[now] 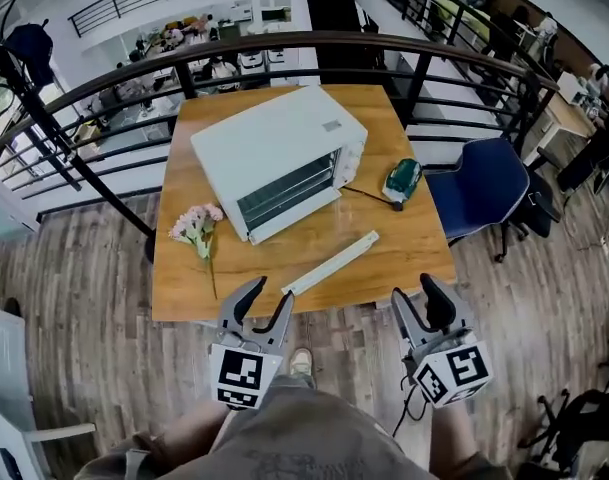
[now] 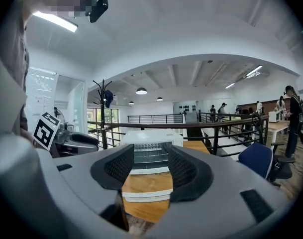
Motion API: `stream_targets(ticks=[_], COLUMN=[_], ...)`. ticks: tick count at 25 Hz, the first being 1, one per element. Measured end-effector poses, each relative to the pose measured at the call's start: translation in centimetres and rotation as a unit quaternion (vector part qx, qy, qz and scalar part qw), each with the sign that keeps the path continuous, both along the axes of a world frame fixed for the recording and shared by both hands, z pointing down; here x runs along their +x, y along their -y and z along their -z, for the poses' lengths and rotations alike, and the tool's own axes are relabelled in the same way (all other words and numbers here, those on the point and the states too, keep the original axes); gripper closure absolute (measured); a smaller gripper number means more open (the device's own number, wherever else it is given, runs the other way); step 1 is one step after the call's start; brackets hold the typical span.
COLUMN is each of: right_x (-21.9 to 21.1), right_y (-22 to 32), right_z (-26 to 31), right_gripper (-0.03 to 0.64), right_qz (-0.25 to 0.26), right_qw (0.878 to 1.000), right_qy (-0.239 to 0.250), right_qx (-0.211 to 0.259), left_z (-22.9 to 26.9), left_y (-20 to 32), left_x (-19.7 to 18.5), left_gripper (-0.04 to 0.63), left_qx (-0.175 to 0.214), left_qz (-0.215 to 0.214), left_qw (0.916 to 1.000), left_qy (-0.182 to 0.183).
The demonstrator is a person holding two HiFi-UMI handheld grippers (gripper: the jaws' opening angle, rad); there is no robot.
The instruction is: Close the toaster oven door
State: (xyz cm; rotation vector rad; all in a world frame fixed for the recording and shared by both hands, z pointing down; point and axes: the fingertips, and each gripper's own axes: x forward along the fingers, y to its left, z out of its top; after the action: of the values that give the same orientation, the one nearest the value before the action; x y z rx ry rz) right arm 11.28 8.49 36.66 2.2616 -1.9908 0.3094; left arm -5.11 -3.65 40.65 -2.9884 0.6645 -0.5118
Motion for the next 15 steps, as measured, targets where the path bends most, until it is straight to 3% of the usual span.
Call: stream_targets(ticks=[10, 15], right_x=[3.0, 4.5], right_y=[5.7, 6.7], right_z=[-10.9, -16.2], right_gripper=[0.388, 0.388], right_qz=[-0.005, 0.011], right_qw=[0.992, 0.982], right_qy=[0.034, 0.041], right_qx=[-0.123, -0.182], left_z=[-10.7, -14.1], left_y=[4.6, 5.8], left_x=[0.5, 0.1], left_gripper=[0.414, 0.414], left_qx=[-0.081, -0.112], left_qz=[0.015, 0.041], left_qw=[0.9936, 0.9892], left_qy=[0.077, 0.085])
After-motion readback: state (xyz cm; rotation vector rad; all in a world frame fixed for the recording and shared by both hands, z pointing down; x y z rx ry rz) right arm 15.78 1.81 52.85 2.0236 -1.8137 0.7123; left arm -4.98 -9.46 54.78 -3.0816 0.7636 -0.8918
